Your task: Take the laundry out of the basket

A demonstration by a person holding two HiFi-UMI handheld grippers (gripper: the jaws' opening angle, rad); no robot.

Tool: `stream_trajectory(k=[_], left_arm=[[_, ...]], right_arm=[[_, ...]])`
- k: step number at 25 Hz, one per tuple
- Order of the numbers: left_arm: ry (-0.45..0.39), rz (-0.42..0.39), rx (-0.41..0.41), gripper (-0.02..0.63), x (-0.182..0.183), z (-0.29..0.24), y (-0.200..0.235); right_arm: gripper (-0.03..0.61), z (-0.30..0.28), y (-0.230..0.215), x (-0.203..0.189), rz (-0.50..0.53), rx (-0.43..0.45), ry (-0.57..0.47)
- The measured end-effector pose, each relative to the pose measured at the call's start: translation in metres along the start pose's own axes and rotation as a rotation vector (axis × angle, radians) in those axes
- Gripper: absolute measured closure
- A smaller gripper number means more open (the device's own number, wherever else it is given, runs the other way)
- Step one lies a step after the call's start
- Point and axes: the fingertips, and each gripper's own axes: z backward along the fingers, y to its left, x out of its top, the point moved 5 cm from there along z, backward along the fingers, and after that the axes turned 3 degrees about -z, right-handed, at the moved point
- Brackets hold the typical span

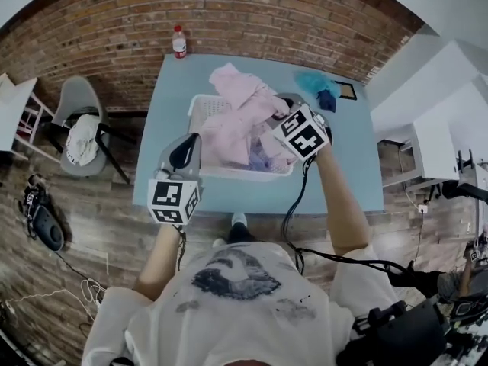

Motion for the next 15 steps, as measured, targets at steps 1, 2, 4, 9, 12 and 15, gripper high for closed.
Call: stream_trajectory(k=[1, 2, 4, 9, 12, 15], left_arm=[[-0.004, -0.004, -0.013, 0.623, 0.002, 0.001, -0.004], [-0.009, -0.007, -0.025, 0.623, 0.005, 0.001, -0.009], [-0.019, -0.010, -0.050, 0.623, 0.009, -0.002, -0.019], [-0.035, -0.026, -0.127, 0.623, 0.018, -0.022, -0.053], [-0.038, -0.032, -0.171, 0.623, 0.021, -0.042, -0.082], [-0.042, -0.039, -0.213, 0.623, 0.025, -0.069, -0.118]], right_arm=[[0.433, 0.011, -0.005, -0.001, -0.011, -0.023, -0.002], [0.434, 0.021, -0.011, -0.003, -0.021, -0.045, -0.001], [0.434, 0.040, -0.021, -0.009, -0.035, -0.085, 0.007], [0.434, 0.079, -0.041, -0.041, -0.064, -0.158, 0.036], [0.436, 0.100, -0.055, -0.070, -0.105, -0.192, 0.045], [0.436, 0.122, -0.074, -0.104, -0.135, -0.218, 0.055]])
